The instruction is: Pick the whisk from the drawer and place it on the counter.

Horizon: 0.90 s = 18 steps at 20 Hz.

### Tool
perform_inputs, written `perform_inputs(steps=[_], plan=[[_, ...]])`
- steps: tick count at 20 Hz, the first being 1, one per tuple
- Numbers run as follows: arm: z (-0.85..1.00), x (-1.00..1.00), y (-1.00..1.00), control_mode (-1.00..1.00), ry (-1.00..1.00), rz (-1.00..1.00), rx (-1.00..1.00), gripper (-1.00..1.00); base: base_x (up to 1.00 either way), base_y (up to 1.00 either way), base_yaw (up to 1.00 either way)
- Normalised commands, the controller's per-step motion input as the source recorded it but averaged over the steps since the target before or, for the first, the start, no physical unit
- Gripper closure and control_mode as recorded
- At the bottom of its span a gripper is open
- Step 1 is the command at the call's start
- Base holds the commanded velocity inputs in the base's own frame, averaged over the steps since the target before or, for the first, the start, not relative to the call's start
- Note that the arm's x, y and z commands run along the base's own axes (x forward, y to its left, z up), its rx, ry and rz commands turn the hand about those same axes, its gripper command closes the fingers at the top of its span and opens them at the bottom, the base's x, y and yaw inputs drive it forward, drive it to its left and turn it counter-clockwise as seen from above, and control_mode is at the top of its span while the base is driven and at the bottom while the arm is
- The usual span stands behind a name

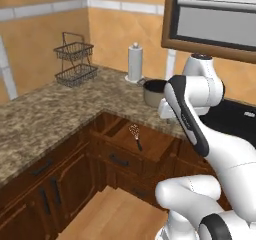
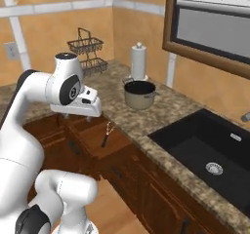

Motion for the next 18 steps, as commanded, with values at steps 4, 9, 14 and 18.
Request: perform_inputs(steps=[4, 9, 14, 18], plan=[[0.0, 0.0, 0.0, 1.0, 0.0, 0.0, 0.0, -1.0, 0.47, -0.71, 0.51], [0.0, 0.0, 0.0, 1.0, 0.0, 0.0, 0.0, -1.0, 0.0, -0.62, 0.62], [0.0, 0.0, 0.0, 1.0, 0.0, 0.0, 0.0, -1.0, -0.09, -0.48, 0.6], [0.0, 0.0, 0.0, 1.0, 0.0, 0.0, 0.0, -1.0, 0.05, -0.01, 0.11]])
